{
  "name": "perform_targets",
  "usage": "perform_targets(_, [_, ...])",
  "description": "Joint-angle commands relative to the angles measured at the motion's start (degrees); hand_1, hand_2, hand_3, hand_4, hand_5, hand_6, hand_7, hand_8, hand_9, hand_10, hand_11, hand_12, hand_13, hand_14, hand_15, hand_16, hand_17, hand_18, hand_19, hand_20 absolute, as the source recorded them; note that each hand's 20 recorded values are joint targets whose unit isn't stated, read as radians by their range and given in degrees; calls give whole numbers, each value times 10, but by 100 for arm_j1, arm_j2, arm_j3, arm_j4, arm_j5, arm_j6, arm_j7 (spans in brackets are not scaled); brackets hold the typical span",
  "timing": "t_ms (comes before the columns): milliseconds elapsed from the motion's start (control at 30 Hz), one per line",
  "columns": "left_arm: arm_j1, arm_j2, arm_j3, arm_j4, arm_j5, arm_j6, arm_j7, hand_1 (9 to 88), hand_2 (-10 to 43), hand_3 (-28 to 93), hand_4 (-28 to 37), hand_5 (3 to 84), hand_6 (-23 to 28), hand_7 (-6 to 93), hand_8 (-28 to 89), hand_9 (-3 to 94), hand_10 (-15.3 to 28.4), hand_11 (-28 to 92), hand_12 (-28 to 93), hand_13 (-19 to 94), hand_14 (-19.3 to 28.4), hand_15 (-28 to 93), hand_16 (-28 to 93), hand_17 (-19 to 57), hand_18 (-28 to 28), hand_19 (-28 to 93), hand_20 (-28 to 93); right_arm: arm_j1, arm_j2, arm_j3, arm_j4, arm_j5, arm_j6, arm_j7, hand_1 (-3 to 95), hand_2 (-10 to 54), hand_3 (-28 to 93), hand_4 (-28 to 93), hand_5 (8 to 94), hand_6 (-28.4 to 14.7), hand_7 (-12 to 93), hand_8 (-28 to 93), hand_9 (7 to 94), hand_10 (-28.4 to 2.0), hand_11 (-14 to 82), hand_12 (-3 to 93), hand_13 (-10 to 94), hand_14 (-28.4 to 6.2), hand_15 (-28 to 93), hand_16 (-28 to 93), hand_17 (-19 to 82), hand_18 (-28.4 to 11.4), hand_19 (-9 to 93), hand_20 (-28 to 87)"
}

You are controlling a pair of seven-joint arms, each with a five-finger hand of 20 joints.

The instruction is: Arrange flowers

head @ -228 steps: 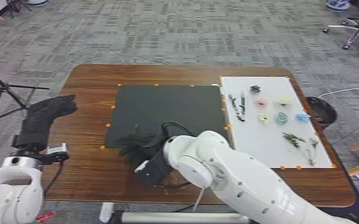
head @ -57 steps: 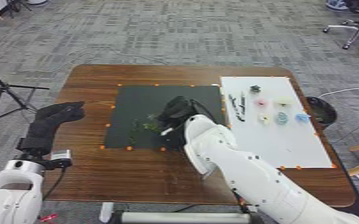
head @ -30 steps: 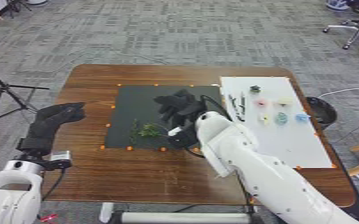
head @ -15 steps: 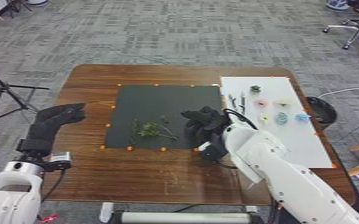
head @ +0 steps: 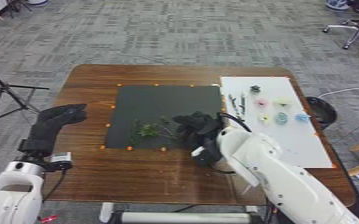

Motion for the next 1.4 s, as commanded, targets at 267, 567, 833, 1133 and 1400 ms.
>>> perform_targets(267, [-45, -17, 64, 11, 31, -91, -33, 292, 22, 660, -247, 521, 25, 150, -67, 505, 147, 231, 149, 414, 191, 286, 8, 90, 128, 133, 204, 131, -338, -390, 159, 403, -517, 101, 211, 125, 448, -85, 637, -78, 67, -54, 640, -184, 82, 123, 900, -81, 425, 325, 629, -125, 919, 272])
perform_targets(567, [-1, -40, 26, -9, 22, -85, -27, 293, 22, 660, -248, 520, 26, 150, -65, 505, 147, 231, 150, 414, 191, 286, 9, 89, 128, 133, 204, 166, -283, -462, 106, 199, -191, 26, 214, 126, 442, -83, 636, -79, 67, -53, 641, -185, 82, 123, 899, -81, 426, 323, 630, -124, 918, 269])
perform_targets(833, [27, -47, 19, -25, 15, -59, -44, 293, 21, 660, -248, 521, 26, 149, -65, 504, 147, 230, 150, 414, 191, 287, 8, 89, 128, 133, 204, 359, -104, -712, 68, -385, 1584, -976, 200, 116, 484, -82, 672, -68, 97, -49, 695, -185, 94, 139, 913, -77, 440, 325, 636, -128, 930, 283])
perform_targets(1133, [-39, -38, 81, -2, 24, -55, -34, 293, 21, 660, -247, 520, 26, 149, -66, 505, 147, 230, 150, 414, 192, 287, 8, 89, 128, 133, 204, 522, -158, -801, 285, 64, 652, -2011, 194, 122, 533, -106, 658, -49, 114, -60, 689, -159, 89, 144, 893, -74, 460, 331, 612, -129, 932, 321])
perform_targets(1400, [-68, -70, 101, 31, 22, -66, -23, 293, 22, 659, -247, 520, 26, 150, -65, 505, 147, 230, 150, 413, 192, 287, 8, 89, 128, 134, 204, 471, -391, -596, 704, -131, -685, -1946, 204, 156, 496, -121, 573, -55, 75, -60, 582, -150, 71, 114, 863, -88, 463, 320, 573, -143, 926, 329])
